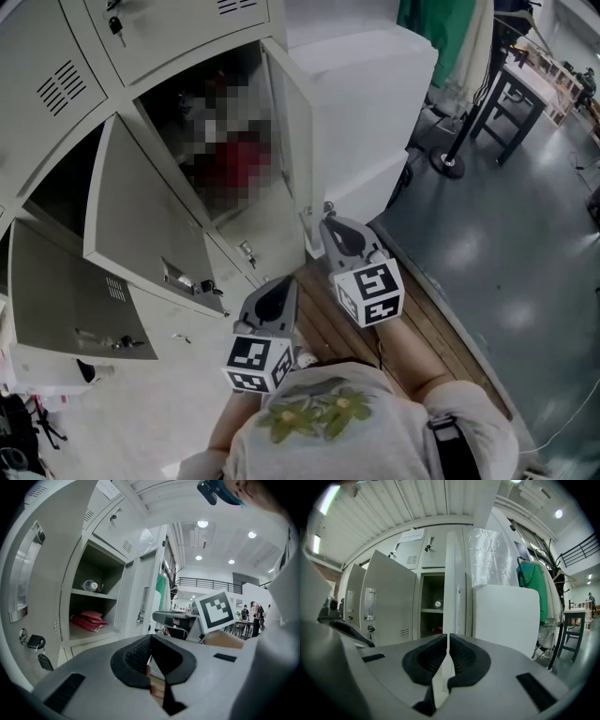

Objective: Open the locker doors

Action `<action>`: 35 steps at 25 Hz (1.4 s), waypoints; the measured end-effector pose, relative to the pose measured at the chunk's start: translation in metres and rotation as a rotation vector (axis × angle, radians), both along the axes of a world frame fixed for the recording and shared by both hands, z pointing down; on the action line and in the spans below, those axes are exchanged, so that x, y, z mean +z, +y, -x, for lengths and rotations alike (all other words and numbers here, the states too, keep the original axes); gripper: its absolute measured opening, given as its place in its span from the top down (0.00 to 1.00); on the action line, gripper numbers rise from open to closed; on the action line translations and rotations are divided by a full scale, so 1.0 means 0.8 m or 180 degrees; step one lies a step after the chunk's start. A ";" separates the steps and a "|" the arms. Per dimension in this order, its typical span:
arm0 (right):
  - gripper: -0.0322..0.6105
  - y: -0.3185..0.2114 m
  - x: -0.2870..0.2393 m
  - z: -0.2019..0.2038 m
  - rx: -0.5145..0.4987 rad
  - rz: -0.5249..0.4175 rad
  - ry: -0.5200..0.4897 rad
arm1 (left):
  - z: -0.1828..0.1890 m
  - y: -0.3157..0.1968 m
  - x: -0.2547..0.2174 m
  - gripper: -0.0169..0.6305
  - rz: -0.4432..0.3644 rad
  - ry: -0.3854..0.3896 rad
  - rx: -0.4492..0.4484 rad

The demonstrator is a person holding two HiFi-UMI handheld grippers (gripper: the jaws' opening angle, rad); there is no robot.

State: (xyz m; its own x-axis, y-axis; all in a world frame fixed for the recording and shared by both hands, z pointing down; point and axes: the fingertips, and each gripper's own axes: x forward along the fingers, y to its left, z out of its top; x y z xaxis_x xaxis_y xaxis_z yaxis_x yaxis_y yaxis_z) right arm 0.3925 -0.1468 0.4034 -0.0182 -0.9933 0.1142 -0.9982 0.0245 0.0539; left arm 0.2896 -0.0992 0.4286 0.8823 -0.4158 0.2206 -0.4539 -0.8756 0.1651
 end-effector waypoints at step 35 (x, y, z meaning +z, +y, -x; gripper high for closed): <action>0.90 0.029 -0.011 0.116 -0.0399 0.0087 -0.0230 | 0.055 0.007 -0.036 0.93 -0.0051 0.0121 0.0167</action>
State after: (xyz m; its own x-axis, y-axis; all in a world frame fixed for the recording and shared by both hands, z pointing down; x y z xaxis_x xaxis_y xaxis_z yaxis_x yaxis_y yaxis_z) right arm 0.3001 -0.1233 0.3944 -0.1510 -0.9793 0.1352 -0.9885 0.1496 -0.0205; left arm 0.2458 -0.0936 0.3996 0.9106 -0.3720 0.1803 -0.4010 -0.9007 0.1671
